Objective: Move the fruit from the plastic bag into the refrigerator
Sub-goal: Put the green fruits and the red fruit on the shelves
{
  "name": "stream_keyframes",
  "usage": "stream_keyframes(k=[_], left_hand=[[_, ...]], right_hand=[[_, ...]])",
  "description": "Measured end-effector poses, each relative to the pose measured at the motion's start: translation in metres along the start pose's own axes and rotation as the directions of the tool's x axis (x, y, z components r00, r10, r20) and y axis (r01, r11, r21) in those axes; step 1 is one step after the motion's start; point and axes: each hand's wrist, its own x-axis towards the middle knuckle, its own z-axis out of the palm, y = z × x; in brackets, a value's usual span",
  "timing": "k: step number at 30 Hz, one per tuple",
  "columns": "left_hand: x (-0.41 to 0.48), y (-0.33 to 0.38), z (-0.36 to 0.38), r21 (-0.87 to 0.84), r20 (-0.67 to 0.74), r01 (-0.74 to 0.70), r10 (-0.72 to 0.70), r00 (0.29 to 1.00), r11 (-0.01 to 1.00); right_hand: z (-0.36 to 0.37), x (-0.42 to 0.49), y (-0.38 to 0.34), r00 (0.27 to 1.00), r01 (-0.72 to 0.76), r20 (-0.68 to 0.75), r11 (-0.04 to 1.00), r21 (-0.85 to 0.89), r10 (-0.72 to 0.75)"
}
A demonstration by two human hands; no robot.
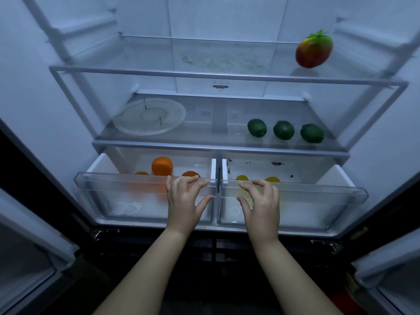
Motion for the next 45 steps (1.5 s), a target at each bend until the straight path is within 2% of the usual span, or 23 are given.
stream_keyframes(k=[25, 29, 32, 45], left_hand=[[0.054, -0.021, 0.054, 0.16, -0.048, -0.02, 0.028, 0.998, 0.987], [0.02, -0.017, 0.059, 0.336, 0.06, -0.091, 0.075, 0.995, 0.937], [-0.001, -0.016, 0.061, 0.408, 0.112, -0.04, -0.006, 0.994, 0.912], [0.021, -0.02, 0.062, 0.382, 0.224, 0.021, -0.115, 0.968, 0.924]], right_hand=[[0.046, 0.07, 0.025, 0.994, 0.108, -0.002, 0.994, -0.017, -0.109], [0.043, 0.05, 0.031, 0.987, 0.151, 0.052, 0.988, -0.017, -0.15], [0.042, 0.031, 0.044, 0.984, 0.165, 0.083, 0.984, -0.073, -0.159], [0.052, 0.042, 0.053, 0.971, 0.144, 0.208, 0.981, -0.133, -0.114]])
